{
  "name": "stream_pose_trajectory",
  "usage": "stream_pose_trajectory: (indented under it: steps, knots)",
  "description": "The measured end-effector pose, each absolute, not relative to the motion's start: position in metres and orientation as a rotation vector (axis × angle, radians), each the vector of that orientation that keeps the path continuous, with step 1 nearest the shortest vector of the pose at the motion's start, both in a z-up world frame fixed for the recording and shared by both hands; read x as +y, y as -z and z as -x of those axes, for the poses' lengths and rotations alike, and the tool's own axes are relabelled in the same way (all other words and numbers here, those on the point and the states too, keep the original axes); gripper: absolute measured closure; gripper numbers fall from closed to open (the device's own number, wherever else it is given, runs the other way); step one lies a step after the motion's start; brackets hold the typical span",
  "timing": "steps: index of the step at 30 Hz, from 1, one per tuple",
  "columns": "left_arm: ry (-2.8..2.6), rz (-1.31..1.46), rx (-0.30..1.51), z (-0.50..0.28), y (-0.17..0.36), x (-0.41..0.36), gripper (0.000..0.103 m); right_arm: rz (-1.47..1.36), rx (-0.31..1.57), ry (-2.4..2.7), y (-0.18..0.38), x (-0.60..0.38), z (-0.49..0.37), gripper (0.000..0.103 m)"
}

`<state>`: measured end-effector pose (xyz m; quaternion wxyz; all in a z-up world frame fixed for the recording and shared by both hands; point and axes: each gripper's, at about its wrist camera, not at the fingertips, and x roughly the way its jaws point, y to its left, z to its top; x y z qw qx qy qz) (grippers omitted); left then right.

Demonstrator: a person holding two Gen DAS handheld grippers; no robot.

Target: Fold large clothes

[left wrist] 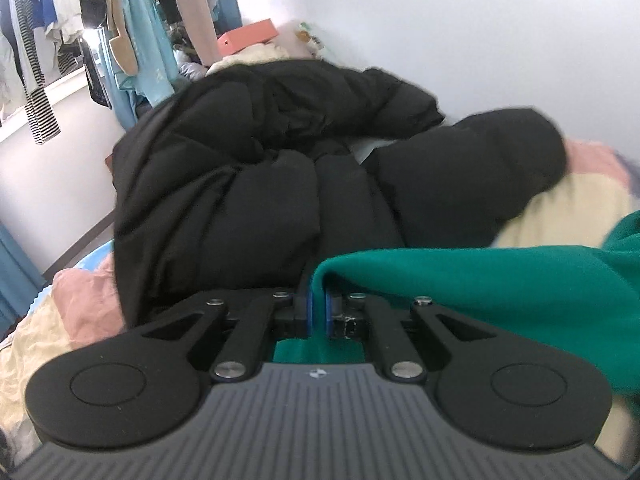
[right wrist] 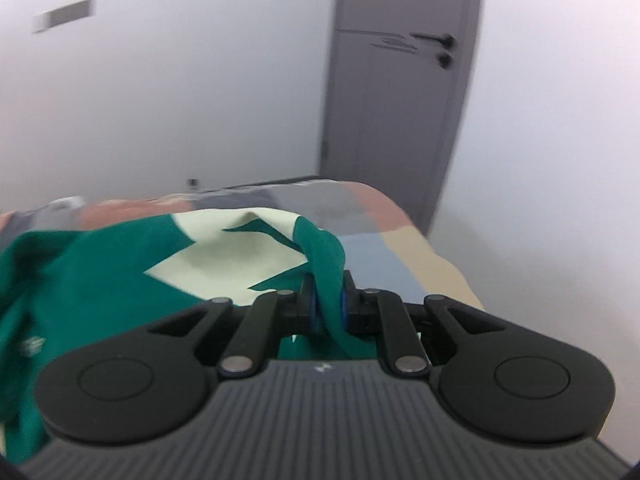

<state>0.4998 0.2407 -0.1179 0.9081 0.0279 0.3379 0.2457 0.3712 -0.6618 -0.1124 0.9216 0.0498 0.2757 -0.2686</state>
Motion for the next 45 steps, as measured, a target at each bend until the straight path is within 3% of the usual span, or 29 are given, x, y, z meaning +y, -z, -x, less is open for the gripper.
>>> stream_pose_trajectory:
  steps: [10, 15, 16, 17, 18, 19, 20, 21, 29, 36, 42, 45]
  knots:
    - [-0.48, -0.049, 0.778, -0.556, 0.174, 0.272, 0.096, 0.02, 0.63, 0.614, 0.224, -0.708, -0.442, 0.089]
    - [-0.46, -0.018, 0.751, -0.544, 0.171, 0.271, 0.093, -0.056, 0.587, 0.595, 0.241, -0.711, -0.437, 0.087]
    - [-0.451, -0.01, 0.746, -0.538, 0.167, 0.269, 0.088, -0.078, 0.574, 0.591, 0.24, -0.711, -0.43, 0.084]
    - [-0.444, 0.001, 0.737, -0.531, 0.163, 0.267, 0.077, -0.1, 0.573, 0.587, 0.24, -0.712, -0.424, 0.081]
    - [-0.437, 0.02, 0.733, -0.523, 0.159, 0.265, 0.065, -0.123, 0.58, 0.587, 0.237, -0.711, -0.416, 0.071]
    - [-0.42, 0.051, 0.729, -0.514, 0.155, 0.264, 0.047, -0.148, 0.585, 0.587, 0.235, -0.71, -0.411, 0.055]
    - [-0.414, 0.078, 0.72, -0.502, 0.151, 0.26, 0.041, -0.171, 0.579, 0.571, 0.229, -0.708, -0.401, 0.048]
    - [-0.404, 0.099, 0.714, -0.489, 0.148, 0.256, 0.041, -0.195, 0.561, 0.548, 0.223, -0.704, -0.389, 0.043]
    - [-0.172, 0.222, 0.737, -0.392, 0.134, 0.187, 0.041, -0.311, 0.555, 0.39, 0.179, -0.642, -0.297, 0.041]
    - [0.045, 0.232, 0.736, -0.348, 0.119, 0.096, 0.041, -0.355, 0.539, 0.1, 0.161, -0.52, -0.276, 0.041]
    - [0.143, 0.206, 0.724, -0.328, 0.126, 0.052, 0.041, -0.335, 0.552, -0.115, 0.165, -0.414, -0.301, 0.016]
    - [0.145, 0.226, 0.704, -0.323, 0.138, 0.05, 0.041, -0.234, 0.576, -0.161, 0.18, -0.372, -0.327, 0.014]
